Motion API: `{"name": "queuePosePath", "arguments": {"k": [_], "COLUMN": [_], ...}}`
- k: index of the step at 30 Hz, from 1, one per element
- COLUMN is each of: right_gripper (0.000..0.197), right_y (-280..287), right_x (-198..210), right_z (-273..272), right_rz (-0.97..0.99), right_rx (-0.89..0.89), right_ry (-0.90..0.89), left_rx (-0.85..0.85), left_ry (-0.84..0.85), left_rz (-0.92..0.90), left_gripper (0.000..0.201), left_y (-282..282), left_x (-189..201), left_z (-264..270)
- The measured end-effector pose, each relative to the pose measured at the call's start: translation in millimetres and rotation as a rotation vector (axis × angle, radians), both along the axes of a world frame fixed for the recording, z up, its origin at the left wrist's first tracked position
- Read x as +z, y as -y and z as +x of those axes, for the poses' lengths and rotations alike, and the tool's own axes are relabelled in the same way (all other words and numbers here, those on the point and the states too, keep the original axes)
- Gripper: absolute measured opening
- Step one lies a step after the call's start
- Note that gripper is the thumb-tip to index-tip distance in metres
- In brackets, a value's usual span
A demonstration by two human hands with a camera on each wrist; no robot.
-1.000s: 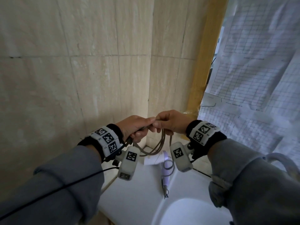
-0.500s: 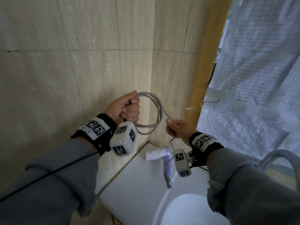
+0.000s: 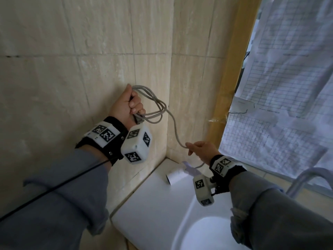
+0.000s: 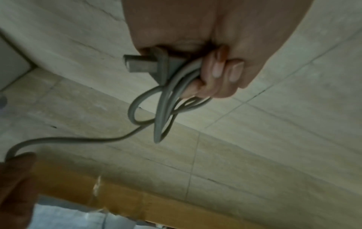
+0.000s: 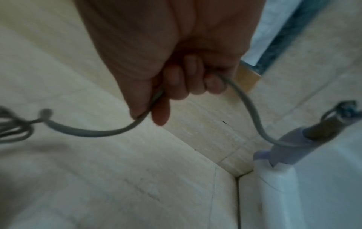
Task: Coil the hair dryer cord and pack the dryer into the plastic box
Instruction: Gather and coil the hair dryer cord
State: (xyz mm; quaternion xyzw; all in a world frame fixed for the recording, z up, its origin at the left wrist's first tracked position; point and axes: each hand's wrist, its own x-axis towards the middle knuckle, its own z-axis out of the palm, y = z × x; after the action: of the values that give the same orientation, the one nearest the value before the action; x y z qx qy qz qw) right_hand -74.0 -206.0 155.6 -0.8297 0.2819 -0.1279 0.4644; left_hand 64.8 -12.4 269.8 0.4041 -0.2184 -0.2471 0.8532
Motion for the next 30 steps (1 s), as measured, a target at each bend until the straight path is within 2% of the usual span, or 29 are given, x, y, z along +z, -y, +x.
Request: {"name": "queuePosePath", "arguments": {"k": [2,5,10,13,16,18,21,23,25,28,30], "right_gripper": [0.038,0.034,0.028,0.032,0.036,0.028,0.018,0.011,0.02,0.019,0.028], "right_y": [-4,-18,-50,-64,-70,-71,-67,-61,-54,-47,-41], "right_x": [7,17,41,56,68,73,79,82,82,78,73], "right_z": [2,6,15,17,15,14,14,16,18,20,20], "right_rz": [-0.169,-0.416,-0.716,-0.715,-0.629,-0.59,-0.538,-0.5,-0.465,-0.358,-0.272], "right_rx": [-0.008,0.077,0.207,0.285,0.366,0.431,0.501,0.471,0.415,0.355,0.339], "right_ry": [-0.093,-0.229,-0.278,-0.232,-0.131,-0.087,-0.024,0.03,0.083,0.158,0.197], "left_rx": [0.064,0.16,0.334,0.342,0.313,0.276,0.144,0.04,-0.059,-0.207,-0.271], "left_ry": [0.006,0.088,0.467,0.66,0.761,0.796,0.7,0.611,0.513,0.314,0.261], "left_rz": [0.077,0.217,0.605,0.783,0.892,0.95,0.905,0.876,0.841,0.765,0.752], "left_gripper": [0.041,0.038,0.038,0.04,0.041,0.039,0.04,0.044,0.047,0.052,0.052], "left_y": [5,11,22,25,27,26,25,24,23,21,18], "left_x": [-7,-19,-42,-58,-71,-75,-76,-75,-72,-64,-61], "left_z": [-3,-7,-27,-34,-35,-35,-38,-38,-40,-43,-44]}}
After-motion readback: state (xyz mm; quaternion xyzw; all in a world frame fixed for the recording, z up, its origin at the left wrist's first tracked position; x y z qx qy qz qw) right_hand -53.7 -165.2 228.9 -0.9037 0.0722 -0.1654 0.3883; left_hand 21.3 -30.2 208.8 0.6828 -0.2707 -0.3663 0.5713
